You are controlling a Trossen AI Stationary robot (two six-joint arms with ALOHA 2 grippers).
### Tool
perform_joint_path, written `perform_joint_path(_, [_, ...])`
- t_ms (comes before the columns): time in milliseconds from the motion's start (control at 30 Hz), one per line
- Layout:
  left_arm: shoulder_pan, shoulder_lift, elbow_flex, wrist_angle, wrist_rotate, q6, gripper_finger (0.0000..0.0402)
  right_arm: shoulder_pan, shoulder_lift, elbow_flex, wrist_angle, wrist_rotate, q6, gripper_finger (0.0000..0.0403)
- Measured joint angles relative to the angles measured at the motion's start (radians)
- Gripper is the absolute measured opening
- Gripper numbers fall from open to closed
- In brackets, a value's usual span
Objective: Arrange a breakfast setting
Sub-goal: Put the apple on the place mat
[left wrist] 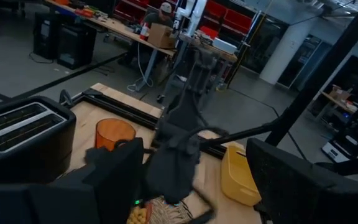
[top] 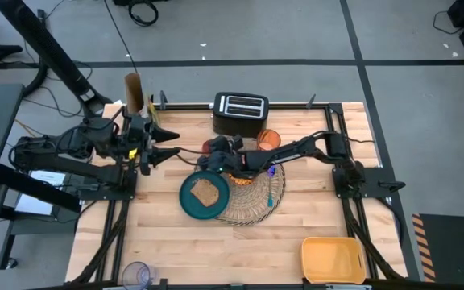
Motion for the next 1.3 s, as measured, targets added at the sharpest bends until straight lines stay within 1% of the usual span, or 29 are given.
perform_joint_path(167, [0.0,0.0,0.0,-0.01,0.033,0.002,0.0295,-0.019,0.028,-0.001,-0.017,-0.016,0.053,0.0011])
perform_joint_path(333, [0.0,-0.001,0.0,-0.016,0.039,0.008,0.0295,-0.027,0.035,-0.002,-0.029,-0.059,0.058,0.0012])
perform_joint_path(633, [0.0,-0.002,0.0,-0.019,0.054,0.027,0.0295,-0.038,0.034,-0.001,-0.094,-0.071,0.041,0.0012])
perform_joint_path(733, [0.0,-0.006,0.0,-0.02,0.054,0.037,0.0295,-0.046,0.033,-0.001,-0.096,-0.092,0.041,0.0017])
perform_joint_path(867, [0.0,-0.007,0.0,-0.021,0.054,0.037,0.0295,-0.051,0.033,-0.001,-0.096,-0.095,0.03,0.0023])
perform_joint_path(1000, [0.0,-0.017,-0.001,-0.022,0.054,0.047,0.0295,-0.052,0.033,-0.001,-0.095,-0.098,0.031,0.0038])
perform_joint_path(1100, [0.0,-0.028,-0.001,-0.024,0.062,0.097,0.0295,-0.052,0.033,-0.001,-0.092,-0.115,0.031,0.0058])
perform_joint_path(1300, [0.01,-0.041,-0.001,-0.025,0.049,0.131,0.0295,-0.052,0.029,-0.001,-0.088,-0.114,0.027,0.0097])
